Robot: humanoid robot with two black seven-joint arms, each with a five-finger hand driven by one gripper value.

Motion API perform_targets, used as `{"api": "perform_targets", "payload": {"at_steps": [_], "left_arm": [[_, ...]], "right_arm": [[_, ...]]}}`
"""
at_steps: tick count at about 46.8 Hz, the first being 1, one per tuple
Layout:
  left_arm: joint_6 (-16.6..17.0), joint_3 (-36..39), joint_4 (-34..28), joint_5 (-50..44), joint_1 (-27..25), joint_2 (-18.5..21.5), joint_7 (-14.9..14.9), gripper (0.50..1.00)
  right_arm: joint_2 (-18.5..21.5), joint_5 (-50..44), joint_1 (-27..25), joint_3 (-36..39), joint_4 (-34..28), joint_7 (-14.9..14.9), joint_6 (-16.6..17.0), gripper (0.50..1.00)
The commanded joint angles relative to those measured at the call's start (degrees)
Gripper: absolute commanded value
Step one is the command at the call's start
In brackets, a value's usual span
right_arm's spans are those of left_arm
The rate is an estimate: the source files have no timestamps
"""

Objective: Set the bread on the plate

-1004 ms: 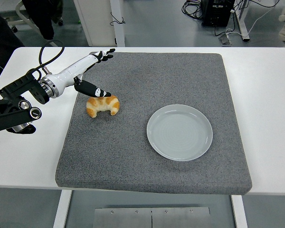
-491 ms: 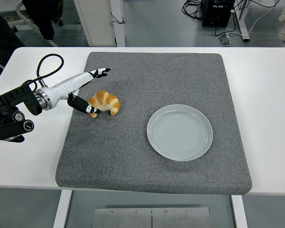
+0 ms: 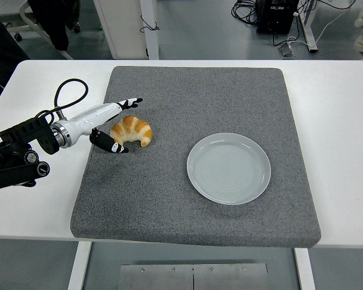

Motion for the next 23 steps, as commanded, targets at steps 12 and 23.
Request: {"api": "perform_targets", "payload": {"at_steps": [12,23], "left_arm": [[2.71,-0.18,2.22,-0.1,1.0,-4.27,3.46,0.939],[3.42,-0.09,4.15,-0.01,1.18,-5.51,4.78,0.846]], "right_arm": [[0.0,0.0,0.0,0.0,0.0,0.0,0.01,1.0],[0.0,0.0,0.0,0.0,0.0,0.0,0.01,1.0]]}}
